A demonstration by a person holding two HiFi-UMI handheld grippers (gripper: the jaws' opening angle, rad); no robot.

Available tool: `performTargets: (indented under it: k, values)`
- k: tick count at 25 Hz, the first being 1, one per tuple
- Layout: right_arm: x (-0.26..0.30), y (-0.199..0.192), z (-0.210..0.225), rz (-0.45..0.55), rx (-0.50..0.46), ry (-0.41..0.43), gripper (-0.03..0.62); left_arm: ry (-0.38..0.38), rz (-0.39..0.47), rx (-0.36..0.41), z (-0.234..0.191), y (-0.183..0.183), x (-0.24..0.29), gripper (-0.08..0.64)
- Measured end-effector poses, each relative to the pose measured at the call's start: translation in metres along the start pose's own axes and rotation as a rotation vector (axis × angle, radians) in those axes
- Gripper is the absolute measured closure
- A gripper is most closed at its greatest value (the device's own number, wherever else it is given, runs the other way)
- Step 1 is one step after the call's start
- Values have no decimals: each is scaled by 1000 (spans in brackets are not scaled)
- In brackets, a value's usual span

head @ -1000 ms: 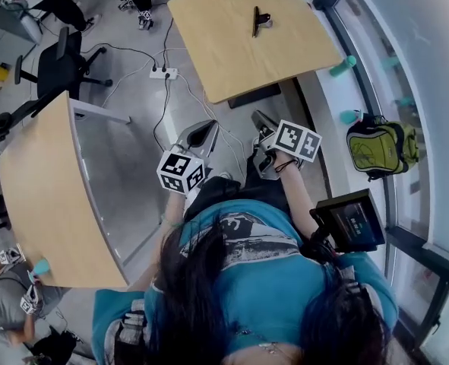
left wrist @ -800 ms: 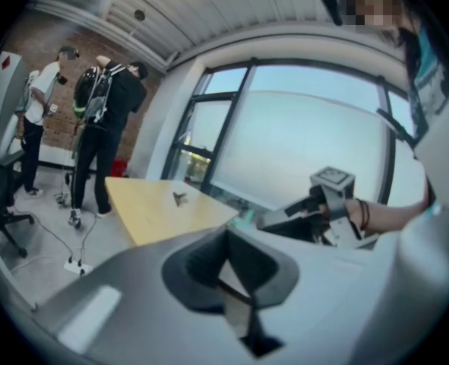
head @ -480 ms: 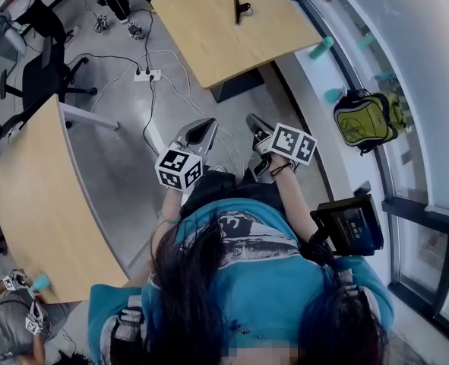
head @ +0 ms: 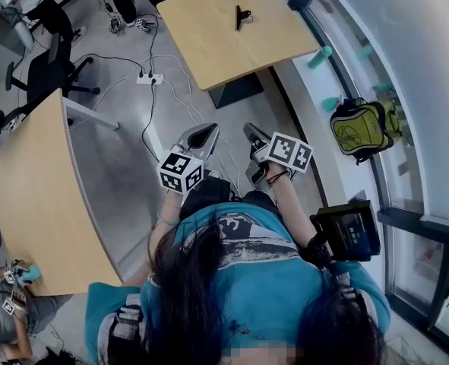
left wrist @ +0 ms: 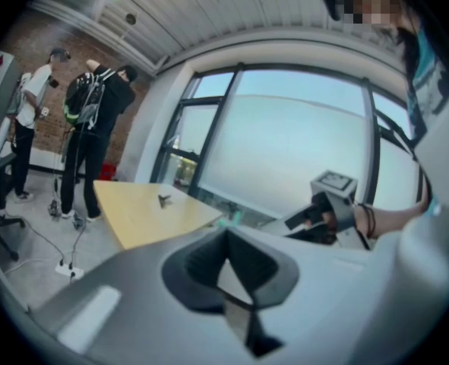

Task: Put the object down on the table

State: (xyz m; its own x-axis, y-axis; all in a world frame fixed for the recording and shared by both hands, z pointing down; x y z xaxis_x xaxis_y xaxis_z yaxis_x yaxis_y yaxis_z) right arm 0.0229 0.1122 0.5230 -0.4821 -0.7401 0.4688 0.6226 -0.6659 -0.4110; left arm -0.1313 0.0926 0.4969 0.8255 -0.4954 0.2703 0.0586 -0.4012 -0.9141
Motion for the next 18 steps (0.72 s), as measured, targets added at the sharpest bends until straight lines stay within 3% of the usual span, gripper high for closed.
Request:
performTargets:
  k: [8, 18]
  values:
    - [-57, 19, 25, -11, -16, 17, 570, -23, -6, 13, 72, 3, 28, 557]
    - [-59, 25, 32, -51, -43, 34, 571, 3, -5, 17, 83, 2, 36, 557]
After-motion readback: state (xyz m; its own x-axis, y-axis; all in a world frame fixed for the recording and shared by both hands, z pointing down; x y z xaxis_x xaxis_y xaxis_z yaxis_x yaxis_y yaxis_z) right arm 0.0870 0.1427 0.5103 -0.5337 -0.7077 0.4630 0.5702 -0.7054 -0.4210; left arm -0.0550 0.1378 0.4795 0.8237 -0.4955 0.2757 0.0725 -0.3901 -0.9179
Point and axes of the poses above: the fingertips, and each gripper's own axes: x forward along the fingers, z to its right, y out of its top, the point moved 5 cm from there along -x, backward along the fingers, and after that the axes turned 2 degrees about -z, right-handed, at the moved point
